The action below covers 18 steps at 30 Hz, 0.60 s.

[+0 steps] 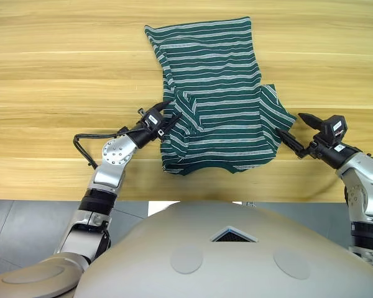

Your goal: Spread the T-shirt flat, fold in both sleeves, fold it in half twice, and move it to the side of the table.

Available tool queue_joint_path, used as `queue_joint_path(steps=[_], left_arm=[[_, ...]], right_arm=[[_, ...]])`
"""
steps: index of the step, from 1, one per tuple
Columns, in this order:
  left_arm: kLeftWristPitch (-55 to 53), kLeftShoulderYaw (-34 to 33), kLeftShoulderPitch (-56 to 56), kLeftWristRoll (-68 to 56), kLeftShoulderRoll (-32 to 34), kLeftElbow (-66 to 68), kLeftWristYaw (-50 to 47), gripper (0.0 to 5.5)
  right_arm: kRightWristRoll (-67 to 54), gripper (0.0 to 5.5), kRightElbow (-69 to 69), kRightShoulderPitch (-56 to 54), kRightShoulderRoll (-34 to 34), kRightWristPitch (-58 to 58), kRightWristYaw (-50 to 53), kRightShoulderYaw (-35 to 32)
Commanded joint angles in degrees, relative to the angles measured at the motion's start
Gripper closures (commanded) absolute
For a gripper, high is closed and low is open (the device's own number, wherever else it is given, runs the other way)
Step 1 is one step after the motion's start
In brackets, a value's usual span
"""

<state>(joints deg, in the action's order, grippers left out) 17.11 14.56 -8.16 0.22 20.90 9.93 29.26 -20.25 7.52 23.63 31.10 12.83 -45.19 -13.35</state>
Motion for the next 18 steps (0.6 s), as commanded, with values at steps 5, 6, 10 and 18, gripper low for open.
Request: queue_joint_path(steps=[5, 6, 10, 18], left_arm=[[-1.32, 0.18, -2.48, 1.56, 0.61, 1.02, 0.12, 3.32], [-1.37, 0.09, -2.84, 1.48, 0.69, 0.54, 0.15, 3.32], [-1.96, -0.01, -3.77, 1.45, 0.68, -1.51, 0.27, 3.32], [-2.68, -0.12, -4.59, 2.1, 0.82, -3.23, 0.09, 3.32]], right_arm=[[-0.32, 1.14, -0.19, 1.89, -0.67, 9.01, 4.66, 0.87], [-0.55, 1.14, -0.45, 1.35, -0.63, 10.0, 5.03, 0.97], [-3.42, 1.52, 0.26, -0.52, -1.52, 15.05, 5.73, 1.95], [-7.7, 2.93, 1.96, -2.46, -1.8, 20.91, 7.04, 1.75]])
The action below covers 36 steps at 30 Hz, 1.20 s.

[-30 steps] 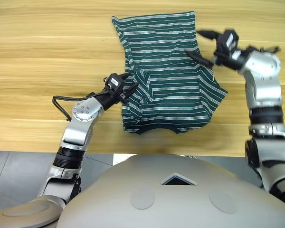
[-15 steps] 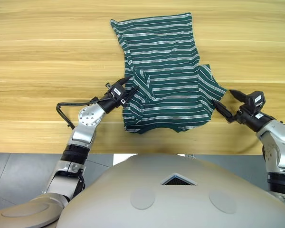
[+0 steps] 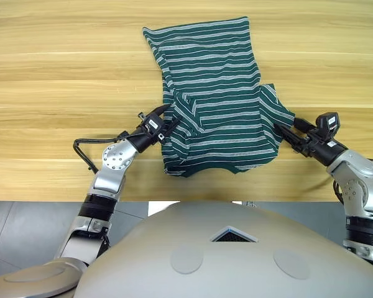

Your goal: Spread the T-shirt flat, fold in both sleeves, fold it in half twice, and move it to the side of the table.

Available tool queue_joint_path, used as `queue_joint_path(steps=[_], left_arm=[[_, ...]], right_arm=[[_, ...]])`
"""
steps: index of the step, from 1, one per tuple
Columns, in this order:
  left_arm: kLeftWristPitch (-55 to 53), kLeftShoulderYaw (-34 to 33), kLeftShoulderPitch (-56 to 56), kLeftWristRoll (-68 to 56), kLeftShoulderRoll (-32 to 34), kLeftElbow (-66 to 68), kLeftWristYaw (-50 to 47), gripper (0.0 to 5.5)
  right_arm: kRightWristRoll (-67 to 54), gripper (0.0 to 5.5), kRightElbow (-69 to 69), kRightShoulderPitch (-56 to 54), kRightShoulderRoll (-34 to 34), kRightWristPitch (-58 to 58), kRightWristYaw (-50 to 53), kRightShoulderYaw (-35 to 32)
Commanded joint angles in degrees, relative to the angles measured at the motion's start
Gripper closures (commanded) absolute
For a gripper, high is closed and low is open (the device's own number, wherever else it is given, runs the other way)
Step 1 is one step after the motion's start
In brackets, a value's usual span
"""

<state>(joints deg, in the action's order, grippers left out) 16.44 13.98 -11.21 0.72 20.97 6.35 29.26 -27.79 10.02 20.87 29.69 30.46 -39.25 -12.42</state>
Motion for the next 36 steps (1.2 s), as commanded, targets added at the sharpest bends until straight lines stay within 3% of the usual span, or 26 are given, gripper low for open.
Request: queue_joint_path(steps=[1, 14, 22, 27, 36], left_arm=[[-2.02, 0.45, -1.55, 1.62, 0.78, 0.31, 0.12, 3.32], [-2.16, 0.22, -2.43, 1.12, 0.6, -0.38, 0.29, 3.32], [-2.14, 0.43, -2.36, 1.25, 0.52, -0.14, 0.41, 3.32], [-2.59, 0.99, -1.81, 1.7, -0.2, -0.06, -0.04, 3.32], [-3.12, 3.15, -0.54, 2.57, -1.05, 0.42, -0.09, 3.32]], right_arm=[[-0.02, 3.13, -0.57, -0.01, -0.5, 3.09, 1.55, 0.84], [1.2, 5.49, -1.16, -3.37, -0.17, 0.27, 2.25, 0.95], [3.69, 5.49, 4.53, -3.82, 2.55, -3.43, 0.64, 2.01], [9.09, 5.49, 13.81, -3.59, 7.84, -8.43, -4.58, 8.25], [21.28, 5.49, 13.61, -8.39, 12.69, -11.54, -8.29, 21.31]])
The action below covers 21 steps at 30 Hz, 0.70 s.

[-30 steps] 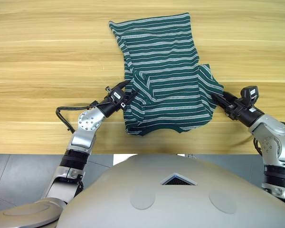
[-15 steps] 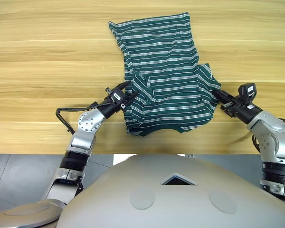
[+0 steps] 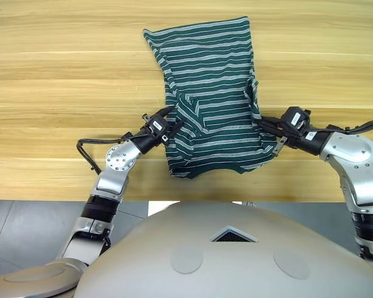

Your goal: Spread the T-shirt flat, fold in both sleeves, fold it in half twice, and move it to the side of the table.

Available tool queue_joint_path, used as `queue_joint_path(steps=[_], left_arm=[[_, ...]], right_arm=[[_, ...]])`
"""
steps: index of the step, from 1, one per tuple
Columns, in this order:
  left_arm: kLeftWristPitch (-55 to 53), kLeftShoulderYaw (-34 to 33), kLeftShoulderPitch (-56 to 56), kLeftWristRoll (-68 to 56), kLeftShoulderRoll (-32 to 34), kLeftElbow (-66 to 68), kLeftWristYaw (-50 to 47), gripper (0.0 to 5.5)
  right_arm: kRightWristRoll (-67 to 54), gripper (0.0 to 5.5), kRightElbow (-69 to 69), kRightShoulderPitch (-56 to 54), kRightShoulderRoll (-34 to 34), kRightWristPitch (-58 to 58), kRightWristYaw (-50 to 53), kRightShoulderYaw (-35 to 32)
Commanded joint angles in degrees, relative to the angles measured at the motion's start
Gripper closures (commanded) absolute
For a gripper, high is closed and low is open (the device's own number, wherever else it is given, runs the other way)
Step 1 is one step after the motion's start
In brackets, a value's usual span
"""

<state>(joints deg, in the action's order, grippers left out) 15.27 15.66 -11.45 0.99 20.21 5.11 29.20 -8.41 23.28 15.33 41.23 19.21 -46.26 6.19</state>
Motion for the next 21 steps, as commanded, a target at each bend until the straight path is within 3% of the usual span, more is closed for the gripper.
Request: queue_joint_path(steps=[1, 6, 15, 17, 21], left_arm=[[-1.95, 1.72, -0.33, 2.47, -0.37, 1.65, -0.08, 3.32], [-2.2, 1.94, -1.28, 3.03, 0.0, 0.81, -0.21, 3.32], [-2.87, 0.08, -1.27, 4.61, 2.48, 0.6, -1.22, 3.32], [-3.08, -0.73, -1.04, 4.87, 3.59, 0.01, -1.33, 3.32], [-3.16, -3.53, 0.11, 5.76, 6.98, -1.12, -1.4, 3.32]], right_arm=[[2.01, 5.49, 0.47, -3.28, 1.01, 0.08, -1.38, 3.01], [-1.35, 4.74, 4.45, -2.22, 0.7, 2.1, -3.31, 3.23], [-14.49, 3.06, 7.32, -5.42, 1.83, 7.92, -8.08, -2.56], [-10.98, 2.75, -1.82, -11.31, 1.35, 1.87, -7.6, -3.55], [-4.94, 2.75, -22.97, -22.86, -0.45, -17.61, -10.05, -3.61]])
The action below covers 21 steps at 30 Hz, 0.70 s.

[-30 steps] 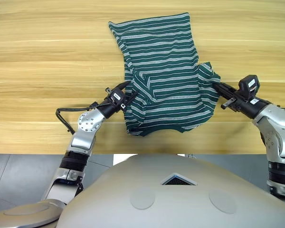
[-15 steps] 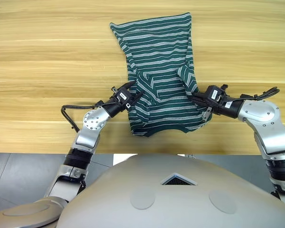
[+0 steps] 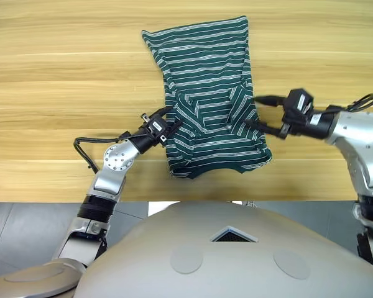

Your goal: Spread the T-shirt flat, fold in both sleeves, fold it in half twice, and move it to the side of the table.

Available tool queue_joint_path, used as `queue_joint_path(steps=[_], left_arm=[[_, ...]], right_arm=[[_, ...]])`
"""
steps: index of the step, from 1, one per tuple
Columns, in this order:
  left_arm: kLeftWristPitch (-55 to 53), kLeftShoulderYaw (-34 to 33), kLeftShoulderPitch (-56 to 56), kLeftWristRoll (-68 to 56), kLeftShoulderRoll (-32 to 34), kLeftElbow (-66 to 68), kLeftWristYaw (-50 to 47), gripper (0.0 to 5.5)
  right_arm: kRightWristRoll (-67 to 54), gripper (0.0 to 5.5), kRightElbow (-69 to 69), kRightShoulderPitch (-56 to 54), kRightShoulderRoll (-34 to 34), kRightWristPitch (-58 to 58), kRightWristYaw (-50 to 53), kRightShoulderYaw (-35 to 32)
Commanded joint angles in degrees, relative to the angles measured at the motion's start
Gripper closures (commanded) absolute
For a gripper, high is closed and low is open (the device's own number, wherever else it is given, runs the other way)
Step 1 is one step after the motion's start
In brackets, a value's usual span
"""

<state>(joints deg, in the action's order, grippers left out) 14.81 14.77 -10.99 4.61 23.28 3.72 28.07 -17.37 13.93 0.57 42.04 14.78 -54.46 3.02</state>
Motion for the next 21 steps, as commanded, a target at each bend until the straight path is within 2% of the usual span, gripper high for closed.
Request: queue_joint_path(steps=[1, 5, 8, 11, 13, 17, 21], left_arm=[[-2.77, -3.34, -0.41, 1.65, 4.42, -0.58, 0.18, 3.32], [-3.7, -4.04, -1.82, -3.82, 4.48, -6.1, 3.78, 3.32], [-7.91, -2.9, -4.79, -11.6, 3.59, -14.37, 8.04, 3.32], [-10.87, -4.95, -6.54, -18.29, 4.06, -20.86, 10.06, 3.32], [-12.09, -8.41, -6.41, -21.72, 4.83, -22.31, 10.52, 3.32], [-5.57, -23.68, -10.64, -21.76, 15.94, -14.16, 16.96, 2.68], [4.96, -28.85, -18.8, -15.95, 24.52, -4.93, 24.94, 2.1]], right_arm=[[4.65, 2.75, -16.51, -9.42, -1.63, -16.38, -2.39, -0.23], [8.45, 2.75, -22.85, -9.64, -2.67, -29.75, -3.61, 1.5], [10.4, 2.75, -23.39, -5.94, -0.94, -39.28, -6.86, 3.51], [9.9, 2.75, -21.69, -2.06, 0.86, -43.77, -9.65, 4.35], [10.96, 2.34, -22.78, -1.1, 1.43, -45.4, -10.37, 5.04], [9.54, 1.62, -24.51, 2.33, 4.24, -47.13, -13.86, 5.05], [10.95, 0.97, -23.43, 4.18, 5.78, -49.22, -14.57, 5.53]])
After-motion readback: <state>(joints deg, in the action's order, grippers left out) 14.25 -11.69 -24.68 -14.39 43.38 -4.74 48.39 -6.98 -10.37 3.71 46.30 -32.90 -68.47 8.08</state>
